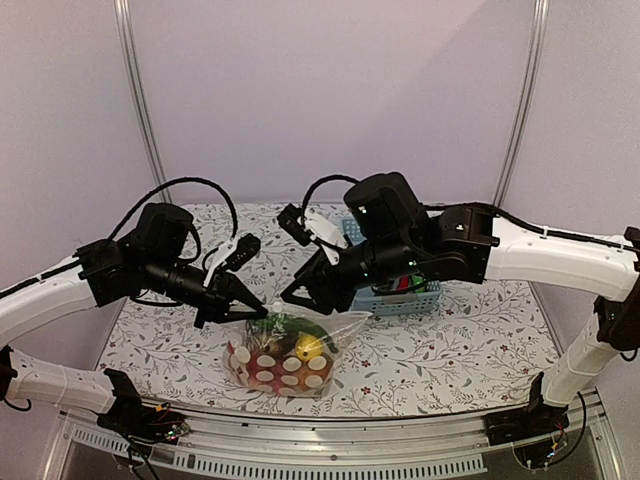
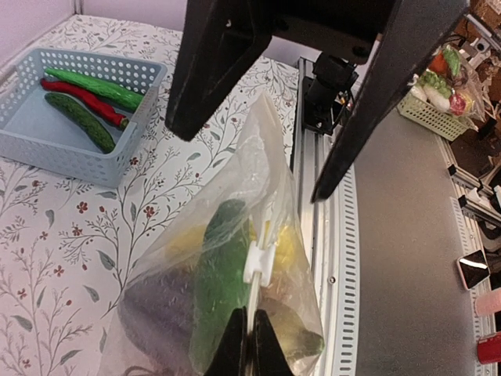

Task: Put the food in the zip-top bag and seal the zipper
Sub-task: Pass from the right arm to the left, then hold the zipper from the zipper food storage bag.

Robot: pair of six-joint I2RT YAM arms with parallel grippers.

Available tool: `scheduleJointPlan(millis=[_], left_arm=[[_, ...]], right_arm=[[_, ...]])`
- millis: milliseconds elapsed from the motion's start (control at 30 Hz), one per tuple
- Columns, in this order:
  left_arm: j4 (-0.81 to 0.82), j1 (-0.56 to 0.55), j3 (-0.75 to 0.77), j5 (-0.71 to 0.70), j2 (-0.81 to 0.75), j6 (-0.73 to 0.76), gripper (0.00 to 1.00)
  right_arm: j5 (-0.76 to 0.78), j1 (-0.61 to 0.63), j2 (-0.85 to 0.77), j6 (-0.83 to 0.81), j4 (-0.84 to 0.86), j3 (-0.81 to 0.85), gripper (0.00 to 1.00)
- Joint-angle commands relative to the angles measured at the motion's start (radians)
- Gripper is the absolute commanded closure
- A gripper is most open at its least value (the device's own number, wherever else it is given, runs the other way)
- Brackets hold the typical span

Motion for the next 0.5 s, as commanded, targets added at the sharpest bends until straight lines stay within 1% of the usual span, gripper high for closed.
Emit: scheduleJointPlan(millis=[0, 300, 467], left_arm=[[0.008, -0.012, 0.01, 0.005, -0.019, 0.004, 1.0], [0.008, -0.013, 0.011, -0.001, -0.021, 0.006, 1.0], [0.008, -0.012, 0.009, -0.003, -0.022, 0.006, 1.0]], right_arm=[[-0.066, -0.012, 0.056, 0.034, 0.043, 0.013, 0.53], [-0.141, -0.013, 0.102, 0.041, 0.045, 0.024, 0.61], [-0.16, -0.012, 0.119, 0.049, 0.052, 0.031, 0.67]])
